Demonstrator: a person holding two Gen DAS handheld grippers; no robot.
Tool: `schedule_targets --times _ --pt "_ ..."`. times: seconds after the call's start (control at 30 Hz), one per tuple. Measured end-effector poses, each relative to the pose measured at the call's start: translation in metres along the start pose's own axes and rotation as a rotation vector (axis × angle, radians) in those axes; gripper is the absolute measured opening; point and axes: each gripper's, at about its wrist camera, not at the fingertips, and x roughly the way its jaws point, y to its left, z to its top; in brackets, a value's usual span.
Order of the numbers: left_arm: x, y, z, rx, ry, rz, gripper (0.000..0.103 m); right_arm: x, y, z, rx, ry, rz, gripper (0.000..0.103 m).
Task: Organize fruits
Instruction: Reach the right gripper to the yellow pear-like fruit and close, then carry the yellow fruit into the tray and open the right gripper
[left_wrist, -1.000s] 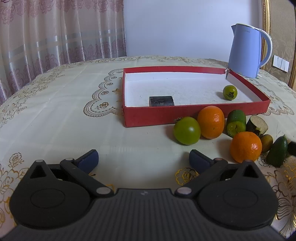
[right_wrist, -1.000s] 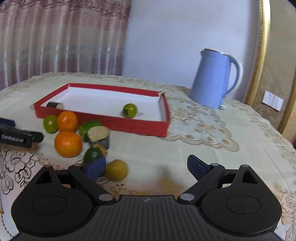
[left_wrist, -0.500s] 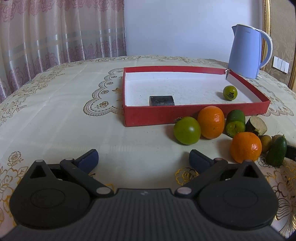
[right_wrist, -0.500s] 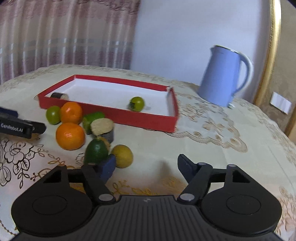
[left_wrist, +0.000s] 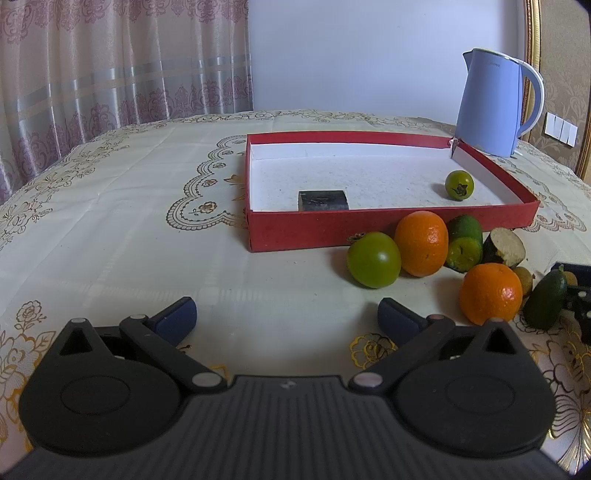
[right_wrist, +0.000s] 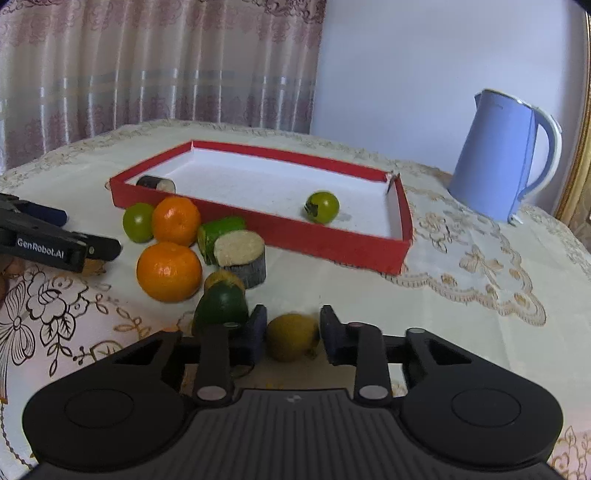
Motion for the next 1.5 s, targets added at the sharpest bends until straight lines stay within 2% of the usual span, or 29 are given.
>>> schedule_targets --times 0.3,0.53,0.9,1.2,1.5 --pt "0.0 0.0 0.0 0.0 0.0 0.0 0.103 -0.004 0.003 -0.003 0.03 -0.01 -0.043 0.029" --pt "0.0 0.001 0.0 0.0 0.0 0.0 0.103 -0.007 -0.002 0.001 0.031 -0.017 -0.121 0.029" --pt "0.0 0.0 0.0 0.0 -0.001 0.0 0.103 -0.006 -0.011 0.032 -0.007 -0.075 -0.171 0.029" --pt "0.0 0.001 0.0 -0.001 -0.001 -0.001 0.103 0.021 -0.014 0.07 -0.035 -0.103 -0.186 0.029" --pt "0.0 0.001 0.0 -0.001 -0.001 -0.001 0.103 0.071 -0.022 0.087 -0.019 -0.029 -0.184 0.029"
